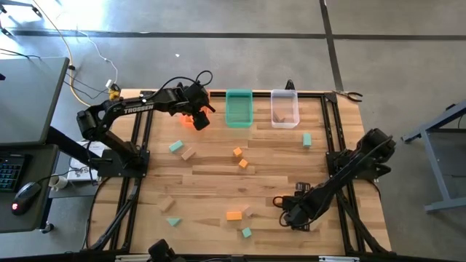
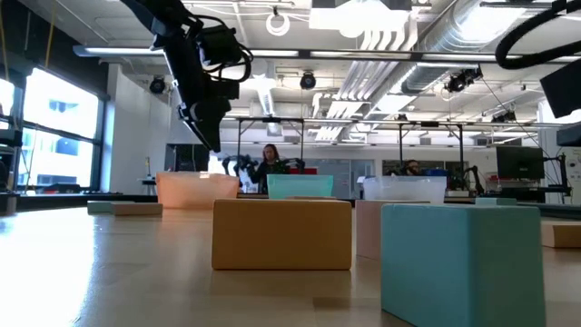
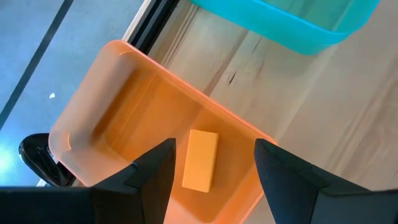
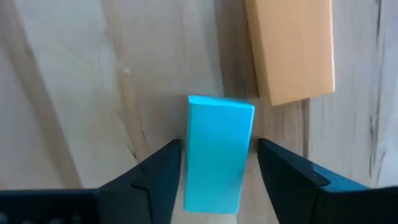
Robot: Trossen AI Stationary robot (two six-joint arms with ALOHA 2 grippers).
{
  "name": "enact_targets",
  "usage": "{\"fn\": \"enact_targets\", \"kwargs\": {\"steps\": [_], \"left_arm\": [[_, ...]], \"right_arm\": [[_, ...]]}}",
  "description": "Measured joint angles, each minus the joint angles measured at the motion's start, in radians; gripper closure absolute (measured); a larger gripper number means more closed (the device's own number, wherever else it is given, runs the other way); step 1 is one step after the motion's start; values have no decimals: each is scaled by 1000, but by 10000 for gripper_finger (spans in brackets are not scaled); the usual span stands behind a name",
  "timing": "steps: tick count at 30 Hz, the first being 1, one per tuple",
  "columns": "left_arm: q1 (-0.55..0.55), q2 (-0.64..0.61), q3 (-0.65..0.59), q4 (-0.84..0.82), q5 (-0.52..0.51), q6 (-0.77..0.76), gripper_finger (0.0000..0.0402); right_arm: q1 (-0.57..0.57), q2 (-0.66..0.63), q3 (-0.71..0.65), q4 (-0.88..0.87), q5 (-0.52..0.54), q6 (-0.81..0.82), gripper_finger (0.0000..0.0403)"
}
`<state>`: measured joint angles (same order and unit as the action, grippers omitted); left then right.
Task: Sort & place blocks by color
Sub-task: Put the blue block into the blue bin
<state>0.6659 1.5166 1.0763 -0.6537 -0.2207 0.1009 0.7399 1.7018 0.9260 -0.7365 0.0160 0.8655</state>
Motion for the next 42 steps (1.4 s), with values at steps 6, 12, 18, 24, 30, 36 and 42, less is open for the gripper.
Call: {"fn": "enact_targets", "kwargs": {"steps": [6, 12, 18, 24, 30, 36, 42], "left_arm": [[0, 0, 0, 0, 0, 8, 197], [0, 0, 0, -2, 6, 8, 197], [-1, -7, 0, -7, 60, 9, 197], [-32, -50, 1, -11, 78, 46, 197], [-70, -119, 1, -40, 78, 49, 197], [-108, -167, 1, -113, 78, 29, 197], [-135, -198, -39, -188, 77, -29, 197]], "right_arm": [[0, 38, 6, 3, -31, 35, 269], [0, 19, 33, -44, -20, 69, 301], [-7, -56, 106, -166, 142, 77, 301], [-73, -129, 145, -219, 312, 74, 301], [-225, -184, 146, -212, 461, 33, 301], [-417, -198, 147, -104, 514, -132, 297], [-580, -198, 147, 105, 506, -342, 298]]}}
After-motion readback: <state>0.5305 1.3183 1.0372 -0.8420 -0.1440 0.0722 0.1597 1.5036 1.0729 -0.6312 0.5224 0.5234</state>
